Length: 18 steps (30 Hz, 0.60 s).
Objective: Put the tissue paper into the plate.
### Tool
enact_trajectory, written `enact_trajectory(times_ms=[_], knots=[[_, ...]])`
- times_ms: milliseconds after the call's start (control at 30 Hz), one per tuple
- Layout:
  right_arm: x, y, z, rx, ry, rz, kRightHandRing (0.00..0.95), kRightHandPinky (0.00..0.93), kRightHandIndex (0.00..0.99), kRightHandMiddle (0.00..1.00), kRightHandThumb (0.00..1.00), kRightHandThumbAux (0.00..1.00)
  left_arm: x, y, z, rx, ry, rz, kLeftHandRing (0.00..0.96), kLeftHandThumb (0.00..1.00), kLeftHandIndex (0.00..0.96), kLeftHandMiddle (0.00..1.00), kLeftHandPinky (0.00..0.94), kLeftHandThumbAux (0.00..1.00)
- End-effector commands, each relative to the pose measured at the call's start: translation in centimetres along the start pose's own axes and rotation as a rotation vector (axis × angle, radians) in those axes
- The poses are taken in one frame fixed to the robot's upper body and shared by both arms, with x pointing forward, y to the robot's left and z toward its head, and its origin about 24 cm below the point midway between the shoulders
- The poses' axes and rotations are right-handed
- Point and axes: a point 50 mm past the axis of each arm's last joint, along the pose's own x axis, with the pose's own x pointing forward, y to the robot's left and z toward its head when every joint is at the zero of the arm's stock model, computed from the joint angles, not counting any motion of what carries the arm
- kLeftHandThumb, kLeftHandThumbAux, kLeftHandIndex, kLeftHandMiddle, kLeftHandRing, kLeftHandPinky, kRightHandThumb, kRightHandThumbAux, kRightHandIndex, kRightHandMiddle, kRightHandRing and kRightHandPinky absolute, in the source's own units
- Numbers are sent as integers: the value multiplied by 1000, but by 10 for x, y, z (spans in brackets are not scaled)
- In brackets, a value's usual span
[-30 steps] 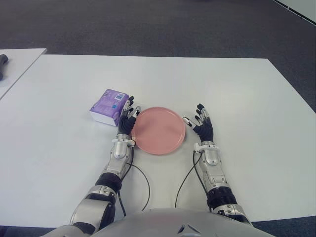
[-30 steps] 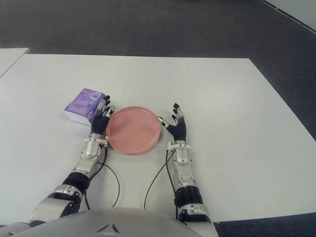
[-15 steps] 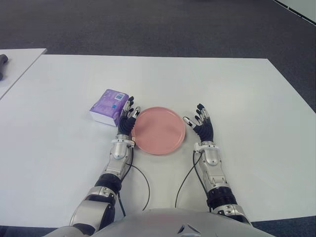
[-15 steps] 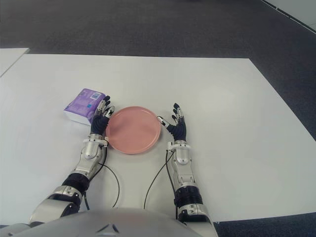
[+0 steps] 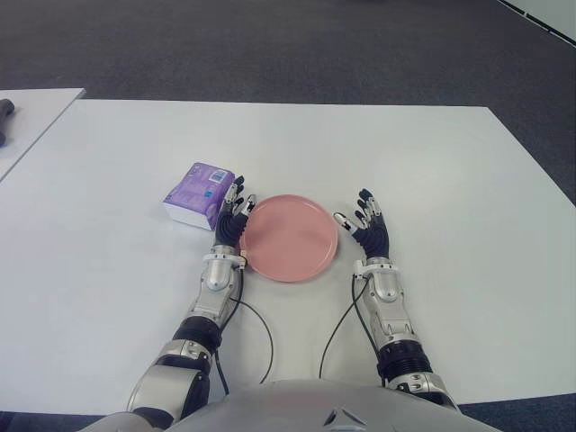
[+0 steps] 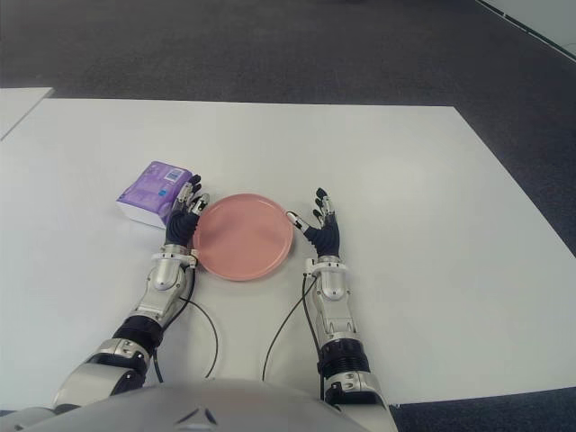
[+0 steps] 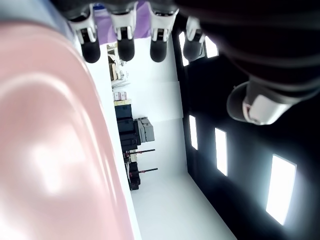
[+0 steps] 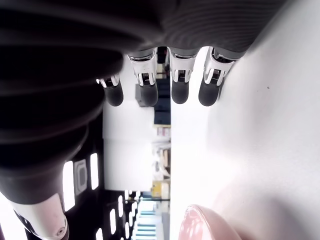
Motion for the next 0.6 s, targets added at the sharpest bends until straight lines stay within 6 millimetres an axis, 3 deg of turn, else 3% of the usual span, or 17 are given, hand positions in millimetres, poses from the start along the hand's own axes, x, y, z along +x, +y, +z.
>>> enact_trajectory(times_ms=[33, 600], knots=[[-13, -2, -24, 3, 120, 0, 0, 0, 0, 0, 25, 709, -23, 1, -22, 26, 114, -7, 0, 0, 0, 0, 0, 391], [-13, 0, -23, 0, 129, 4, 0, 0, 0, 0, 29, 686, -21, 2, -21, 22, 108, -8, 0, 0, 0, 0, 0, 396]])
